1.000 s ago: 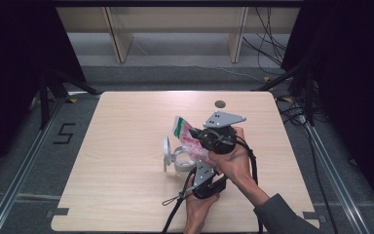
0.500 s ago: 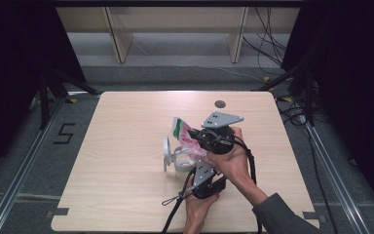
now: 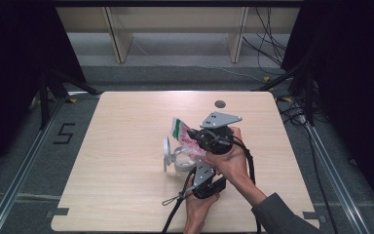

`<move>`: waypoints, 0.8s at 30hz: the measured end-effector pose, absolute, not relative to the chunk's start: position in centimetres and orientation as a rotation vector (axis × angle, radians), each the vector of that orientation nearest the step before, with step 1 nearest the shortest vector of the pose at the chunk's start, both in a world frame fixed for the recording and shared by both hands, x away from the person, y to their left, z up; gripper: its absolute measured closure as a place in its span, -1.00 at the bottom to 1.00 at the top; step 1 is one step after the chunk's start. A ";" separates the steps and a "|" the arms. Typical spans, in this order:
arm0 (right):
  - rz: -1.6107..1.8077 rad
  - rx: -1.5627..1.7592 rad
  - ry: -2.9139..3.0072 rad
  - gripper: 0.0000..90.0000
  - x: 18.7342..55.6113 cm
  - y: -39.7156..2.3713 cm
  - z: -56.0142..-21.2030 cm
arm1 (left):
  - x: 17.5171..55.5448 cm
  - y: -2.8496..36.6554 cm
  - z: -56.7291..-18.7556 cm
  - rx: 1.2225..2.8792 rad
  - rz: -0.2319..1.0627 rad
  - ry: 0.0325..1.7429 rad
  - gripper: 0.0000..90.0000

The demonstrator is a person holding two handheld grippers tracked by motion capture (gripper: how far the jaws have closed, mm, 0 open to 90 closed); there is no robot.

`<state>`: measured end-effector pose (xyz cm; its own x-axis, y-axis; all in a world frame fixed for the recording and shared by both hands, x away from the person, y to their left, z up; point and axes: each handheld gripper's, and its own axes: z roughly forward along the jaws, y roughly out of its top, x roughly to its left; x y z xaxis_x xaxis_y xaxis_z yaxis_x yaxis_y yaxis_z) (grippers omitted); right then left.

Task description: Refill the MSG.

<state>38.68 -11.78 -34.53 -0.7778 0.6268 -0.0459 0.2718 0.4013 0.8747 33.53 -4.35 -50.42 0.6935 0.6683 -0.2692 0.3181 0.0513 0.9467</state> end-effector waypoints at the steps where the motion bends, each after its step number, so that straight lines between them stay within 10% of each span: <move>1: 1.333 0.775 2.292 1.00 38.7 -11.8 -34.5 | 33.5 -4.3 -50.5 1.549 0.316 0.837 0.60; 24: 1.316 0.758 2.284 1.00 38.6 -11.2 -34.9 | 33.5 -4.4 -50.4 1.537 0.306 0.831 0.60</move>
<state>38.58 -11.21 -34.87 -0.7751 0.6282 -0.0684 0.2559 0.4110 0.8750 33.49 -4.43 -50.39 0.7006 0.6567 -0.2791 0.3185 0.0621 0.9459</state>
